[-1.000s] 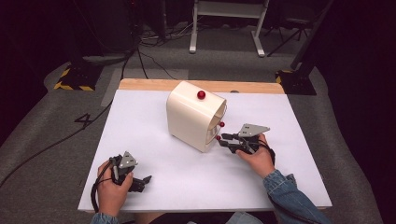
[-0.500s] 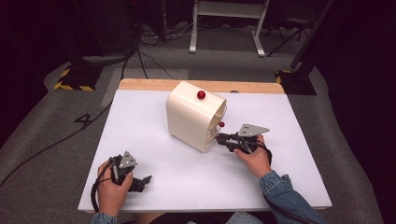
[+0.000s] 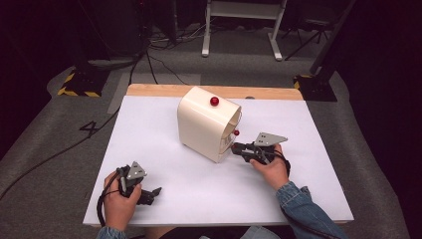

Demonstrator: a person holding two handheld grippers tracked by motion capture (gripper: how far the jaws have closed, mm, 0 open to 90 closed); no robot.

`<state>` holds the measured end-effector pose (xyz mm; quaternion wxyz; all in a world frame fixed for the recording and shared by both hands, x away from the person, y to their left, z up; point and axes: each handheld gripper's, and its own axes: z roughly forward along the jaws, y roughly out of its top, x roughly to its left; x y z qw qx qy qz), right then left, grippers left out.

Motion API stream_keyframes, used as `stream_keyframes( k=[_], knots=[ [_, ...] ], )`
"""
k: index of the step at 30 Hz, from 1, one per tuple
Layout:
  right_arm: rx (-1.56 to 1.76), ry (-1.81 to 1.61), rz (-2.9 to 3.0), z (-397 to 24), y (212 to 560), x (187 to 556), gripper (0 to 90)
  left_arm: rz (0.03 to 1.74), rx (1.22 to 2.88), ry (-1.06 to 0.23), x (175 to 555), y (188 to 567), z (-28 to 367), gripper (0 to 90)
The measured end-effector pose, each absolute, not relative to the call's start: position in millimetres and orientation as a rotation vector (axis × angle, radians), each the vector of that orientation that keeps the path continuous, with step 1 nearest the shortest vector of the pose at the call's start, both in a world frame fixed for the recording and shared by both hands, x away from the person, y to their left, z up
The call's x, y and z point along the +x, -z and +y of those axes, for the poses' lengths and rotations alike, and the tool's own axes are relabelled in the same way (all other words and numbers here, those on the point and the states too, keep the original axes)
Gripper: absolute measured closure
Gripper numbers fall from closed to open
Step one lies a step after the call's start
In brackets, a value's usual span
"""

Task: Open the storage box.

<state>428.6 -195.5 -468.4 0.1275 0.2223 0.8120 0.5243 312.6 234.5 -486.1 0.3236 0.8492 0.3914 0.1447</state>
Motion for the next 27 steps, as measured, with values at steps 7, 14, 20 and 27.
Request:
stream_keyframes(
  k=[7,14,20,27],
  knots=[
    [0.661,-1.522,2.370,-205,464,423,74.3,1.027,2.228,-0.378,313,486,235,1.5],
    [0.688,-1.546,2.365,-223,462,412,74.4,1.026,2.227,-0.379,313,486,235,1.5],
    [0.697,-1.546,2.348,-235,461,402,74.4,1.026,2.226,-0.377,313,486,235,1.5],
    [0.715,-1.529,2.342,-249,459,389,74.4,1.027,2.226,-0.376,313,486,235,1.5]
  ],
)
